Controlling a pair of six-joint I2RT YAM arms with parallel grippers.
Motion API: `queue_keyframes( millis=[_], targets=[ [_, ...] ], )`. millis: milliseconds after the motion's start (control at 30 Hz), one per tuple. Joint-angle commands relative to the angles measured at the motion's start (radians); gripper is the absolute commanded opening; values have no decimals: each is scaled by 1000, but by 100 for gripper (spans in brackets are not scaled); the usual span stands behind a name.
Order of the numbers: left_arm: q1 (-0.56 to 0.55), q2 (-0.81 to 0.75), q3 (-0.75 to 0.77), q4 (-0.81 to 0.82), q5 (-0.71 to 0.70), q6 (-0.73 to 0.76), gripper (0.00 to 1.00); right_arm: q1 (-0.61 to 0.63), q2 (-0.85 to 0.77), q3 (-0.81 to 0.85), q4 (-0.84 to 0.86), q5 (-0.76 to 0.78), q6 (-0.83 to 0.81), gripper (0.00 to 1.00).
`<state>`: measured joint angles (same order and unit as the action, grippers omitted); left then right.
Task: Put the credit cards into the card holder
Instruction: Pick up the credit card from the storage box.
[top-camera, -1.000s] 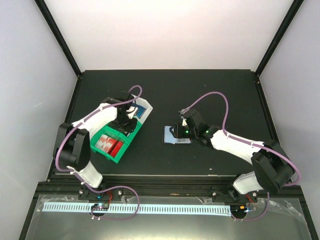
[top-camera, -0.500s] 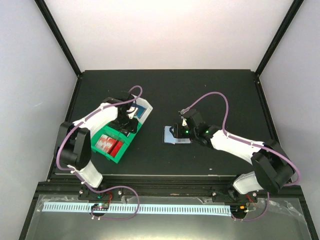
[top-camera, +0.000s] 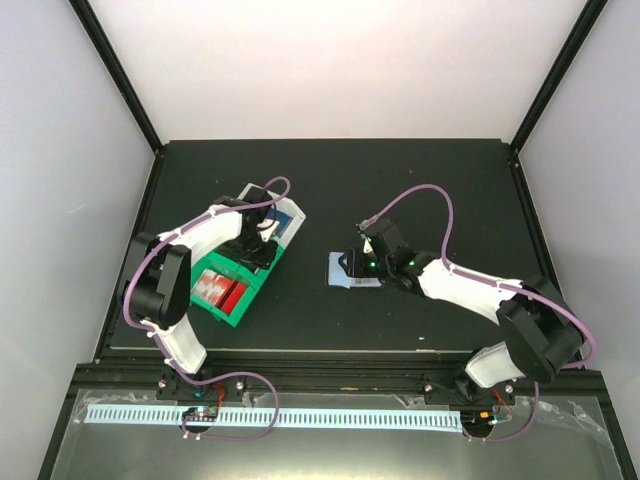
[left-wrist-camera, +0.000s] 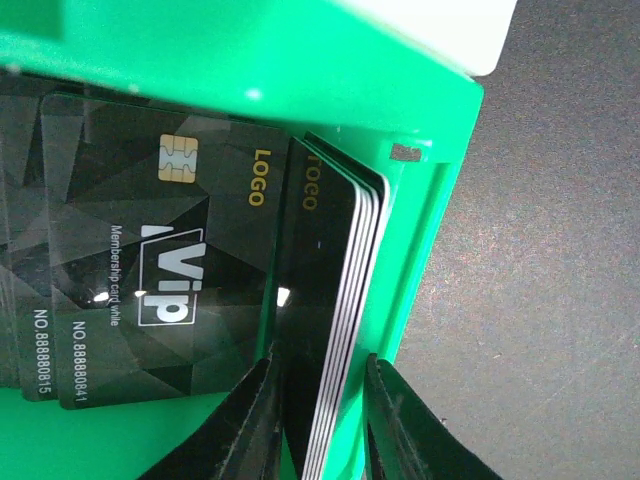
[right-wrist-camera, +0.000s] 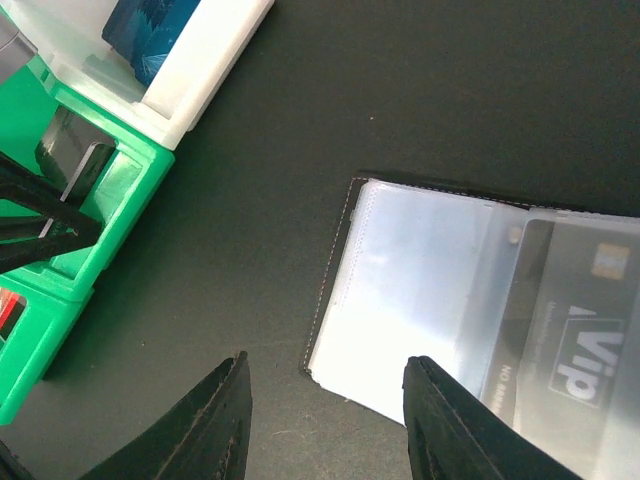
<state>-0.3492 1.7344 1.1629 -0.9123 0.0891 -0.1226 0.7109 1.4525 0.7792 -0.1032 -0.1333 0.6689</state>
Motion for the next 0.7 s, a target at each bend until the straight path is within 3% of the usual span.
queue_keyframes(
  millis=[0,400,567,633,667],
  targets=[
    [-7,-25,36,-20,-15,8,21,-3,6,6,19,11,3,44],
    [-7,-83,37,-54,1,29,20,-3,16,7,24,8,9,44],
    [-7,-86,38,-56,3,32,14,-4,16,3,23,11,11,44],
    [-7,-81,38,-56,-5,32,18,-4,16,3,23,11,10,44],
    [-6,-78,38,-54,-14,29,26,-5,16,3,23,11,11,44]
  ],
)
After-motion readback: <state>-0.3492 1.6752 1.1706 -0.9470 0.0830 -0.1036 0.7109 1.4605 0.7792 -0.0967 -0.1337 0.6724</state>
